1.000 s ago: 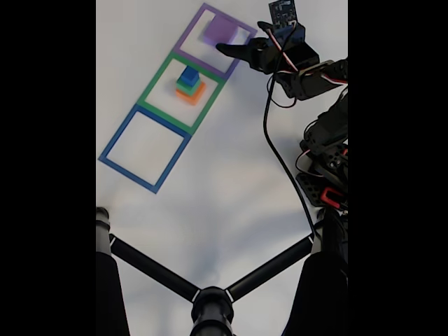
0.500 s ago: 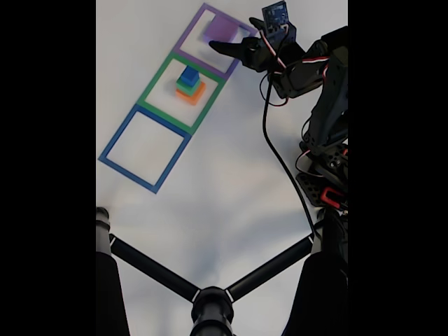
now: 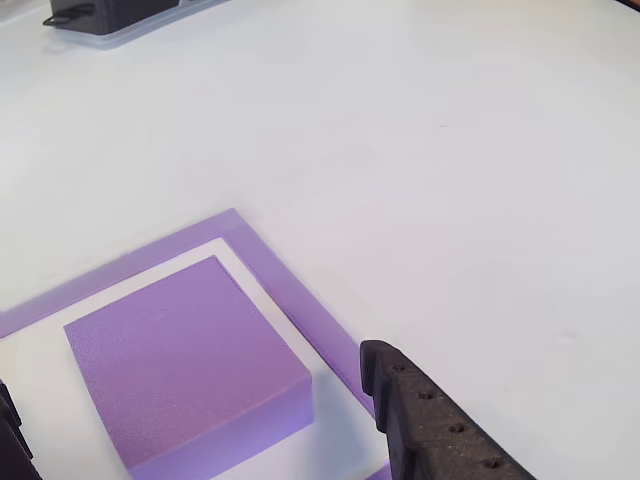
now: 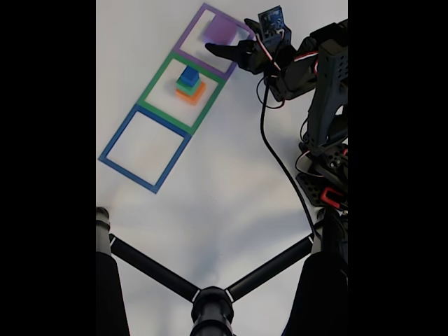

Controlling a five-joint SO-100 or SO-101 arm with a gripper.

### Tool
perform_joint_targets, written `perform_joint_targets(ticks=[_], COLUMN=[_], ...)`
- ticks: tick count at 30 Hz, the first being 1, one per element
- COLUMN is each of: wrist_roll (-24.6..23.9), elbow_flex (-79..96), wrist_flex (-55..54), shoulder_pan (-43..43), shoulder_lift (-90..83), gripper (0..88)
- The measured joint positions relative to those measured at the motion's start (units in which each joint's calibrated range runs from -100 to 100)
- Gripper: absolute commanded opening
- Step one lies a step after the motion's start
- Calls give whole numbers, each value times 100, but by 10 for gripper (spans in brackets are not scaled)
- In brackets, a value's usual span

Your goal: Tower of hanoi

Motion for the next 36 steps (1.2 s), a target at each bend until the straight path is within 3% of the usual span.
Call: perform_joint_targets(ticks=[36], wrist_roll=[0], elbow_flex=[-1032], wrist_flex=[-245], shoulder_pan=[-214], shoulder_lift=[890], gripper=[435])
